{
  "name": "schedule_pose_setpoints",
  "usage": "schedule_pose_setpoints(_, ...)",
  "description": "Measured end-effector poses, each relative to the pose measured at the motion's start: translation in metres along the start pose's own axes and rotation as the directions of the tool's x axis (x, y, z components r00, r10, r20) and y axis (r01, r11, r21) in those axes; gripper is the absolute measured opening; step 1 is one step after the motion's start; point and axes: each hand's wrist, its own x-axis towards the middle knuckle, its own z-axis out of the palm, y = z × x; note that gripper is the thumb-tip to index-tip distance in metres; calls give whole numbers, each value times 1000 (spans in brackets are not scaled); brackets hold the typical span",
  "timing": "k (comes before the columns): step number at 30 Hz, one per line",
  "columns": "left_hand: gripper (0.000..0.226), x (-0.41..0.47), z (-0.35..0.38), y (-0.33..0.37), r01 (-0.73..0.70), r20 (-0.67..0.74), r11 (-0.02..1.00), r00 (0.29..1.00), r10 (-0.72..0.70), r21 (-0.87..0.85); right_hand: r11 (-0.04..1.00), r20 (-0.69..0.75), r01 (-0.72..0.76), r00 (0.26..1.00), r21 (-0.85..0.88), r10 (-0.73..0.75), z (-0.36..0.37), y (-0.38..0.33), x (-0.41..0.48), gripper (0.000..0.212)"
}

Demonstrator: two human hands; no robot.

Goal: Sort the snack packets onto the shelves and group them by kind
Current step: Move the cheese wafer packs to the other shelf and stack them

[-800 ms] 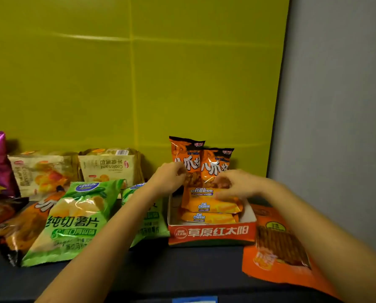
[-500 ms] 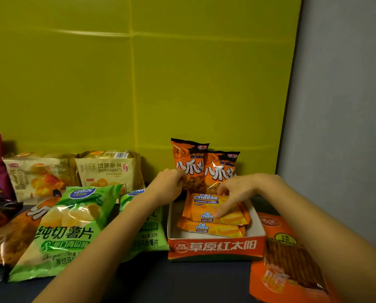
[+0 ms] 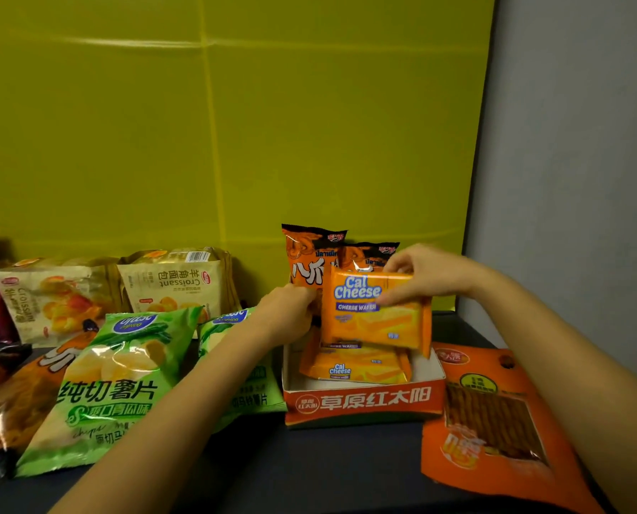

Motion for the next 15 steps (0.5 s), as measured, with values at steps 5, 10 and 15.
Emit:
schedule_pose_setpoints(5, 49, 2, 1, 22, 6, 212, 986, 976, -42, 167, 938, -301, -33, 943, 344, 144, -26, 18, -25, 27)
schedule_pose_setpoints(10, 80, 10, 1, 36, 219, 495, 974, 841, -218, 57, 833, -315, -76, 903, 549, 291, -28, 36, -50, 29)
schedule_pose_setpoints(15, 104, 20, 2, 37, 455, 584, 846, 779, -228, -278, 762, -354, -71, 855, 644, 379, -13, 51, -66, 28)
